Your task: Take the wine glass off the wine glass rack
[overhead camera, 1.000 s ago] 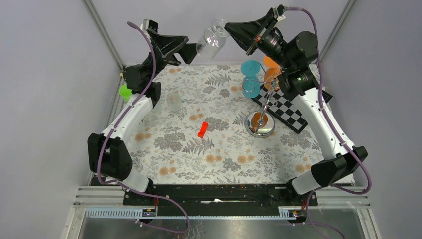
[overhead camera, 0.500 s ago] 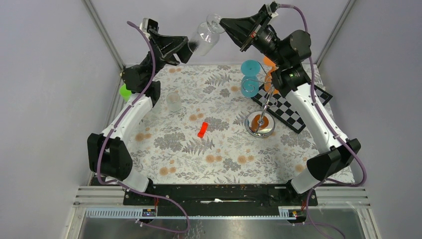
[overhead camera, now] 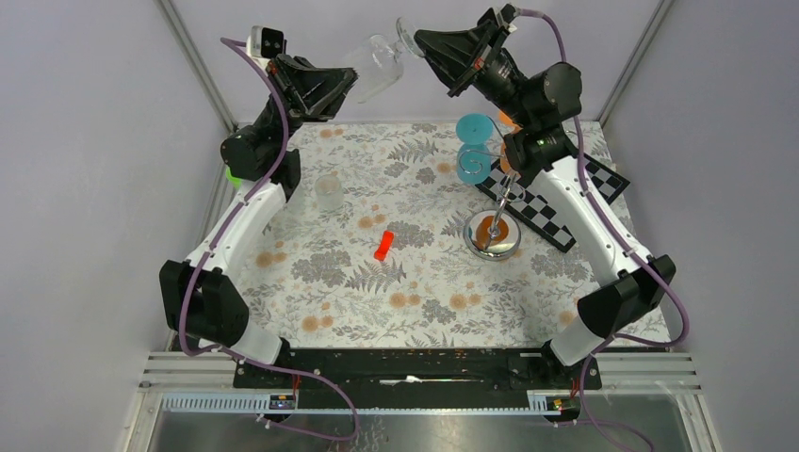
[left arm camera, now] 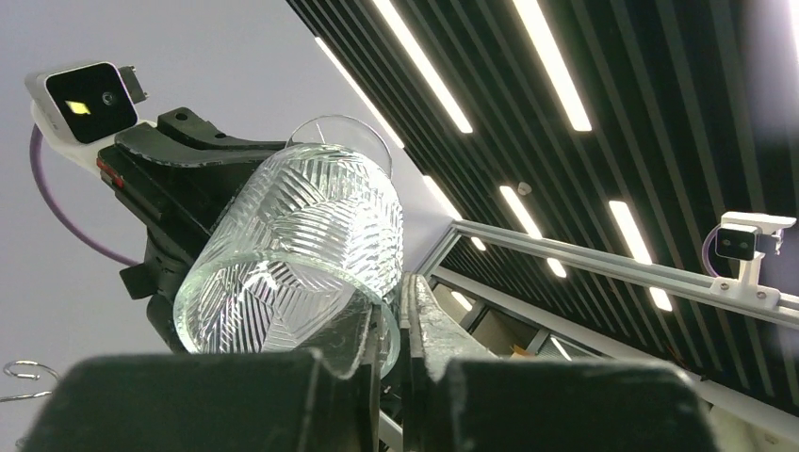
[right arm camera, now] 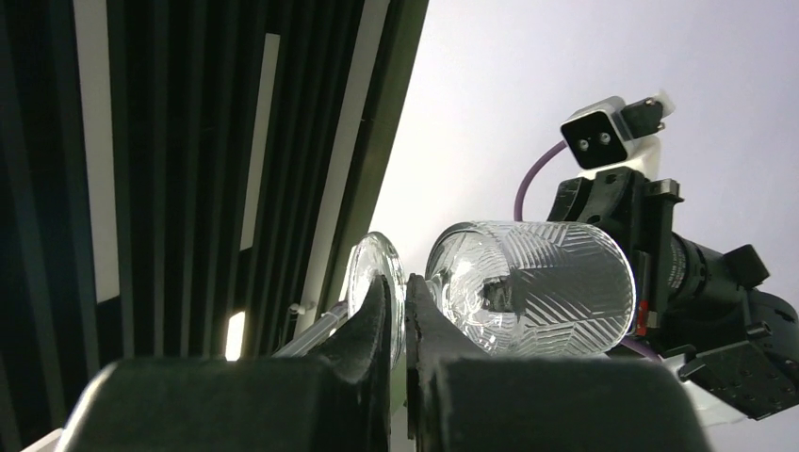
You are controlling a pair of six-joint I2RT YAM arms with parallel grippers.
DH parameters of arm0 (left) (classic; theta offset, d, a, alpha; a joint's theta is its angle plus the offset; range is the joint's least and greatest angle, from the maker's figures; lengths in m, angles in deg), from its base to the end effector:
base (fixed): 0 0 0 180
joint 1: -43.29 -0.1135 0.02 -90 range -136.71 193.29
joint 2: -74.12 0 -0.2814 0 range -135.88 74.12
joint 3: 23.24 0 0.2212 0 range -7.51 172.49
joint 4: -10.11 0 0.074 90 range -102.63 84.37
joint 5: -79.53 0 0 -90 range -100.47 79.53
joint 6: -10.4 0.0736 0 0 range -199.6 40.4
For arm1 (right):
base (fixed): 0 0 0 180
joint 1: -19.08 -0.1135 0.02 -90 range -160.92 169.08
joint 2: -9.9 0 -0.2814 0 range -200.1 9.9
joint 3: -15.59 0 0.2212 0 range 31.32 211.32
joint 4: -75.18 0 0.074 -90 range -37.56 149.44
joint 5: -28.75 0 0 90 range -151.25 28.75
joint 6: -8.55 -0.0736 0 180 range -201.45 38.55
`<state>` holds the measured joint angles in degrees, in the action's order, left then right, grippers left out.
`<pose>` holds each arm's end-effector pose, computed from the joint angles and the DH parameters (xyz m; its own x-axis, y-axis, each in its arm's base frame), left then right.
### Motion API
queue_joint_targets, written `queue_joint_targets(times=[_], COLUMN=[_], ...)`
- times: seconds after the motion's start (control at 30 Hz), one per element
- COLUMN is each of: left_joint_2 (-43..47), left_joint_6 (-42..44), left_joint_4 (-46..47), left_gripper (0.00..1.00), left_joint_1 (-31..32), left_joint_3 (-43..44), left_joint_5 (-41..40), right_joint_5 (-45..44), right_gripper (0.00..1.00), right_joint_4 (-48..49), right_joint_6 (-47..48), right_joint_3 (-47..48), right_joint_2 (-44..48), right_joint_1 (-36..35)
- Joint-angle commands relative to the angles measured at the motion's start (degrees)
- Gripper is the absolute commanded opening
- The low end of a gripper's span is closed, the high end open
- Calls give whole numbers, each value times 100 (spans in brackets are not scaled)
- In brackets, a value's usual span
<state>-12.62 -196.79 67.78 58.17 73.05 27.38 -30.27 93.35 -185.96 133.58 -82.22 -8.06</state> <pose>0.2525 -0.1138 0.5530 -0.7918 -0.5164 -0.3263 0.5950 -0.5314 -0.6029 0.2746 0.1833 0.5865 -0.8524 0.4958 -0.1663 -0.4184 -0.4559 0.7856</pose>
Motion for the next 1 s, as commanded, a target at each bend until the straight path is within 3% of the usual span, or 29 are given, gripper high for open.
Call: queue_joint_targets(times=[0.0, 0.1, 0.57, 0.87, 0.97], left_joint_2=[267, 280, 240, 242, 312], left_joint_6=[113, 155, 42, 66, 223], left_joint_4=[560, 568, 640, 650, 529], left_gripper=[0, 0, 0, 0, 0], left_joint_1=[-11, -11, -87, -227, -336], left_joint_3=[238, 222, 121, 46, -26], left_joint_5=[-121, -175, -383, -426, -338], right_joint_5=[-111, -99, -90, -80, -92], right_gripper=[0, 1, 38, 47, 59], right_joint_4=[589, 629, 507, 553, 262], right_joint_6=[-72, -147, -24, -59, 316], right_joint_3=[23, 31, 226, 29, -151], right_joint_2=[-17, -54, -136, -97, 56], right_joint_1=[-3, -2, -50, -58, -64])
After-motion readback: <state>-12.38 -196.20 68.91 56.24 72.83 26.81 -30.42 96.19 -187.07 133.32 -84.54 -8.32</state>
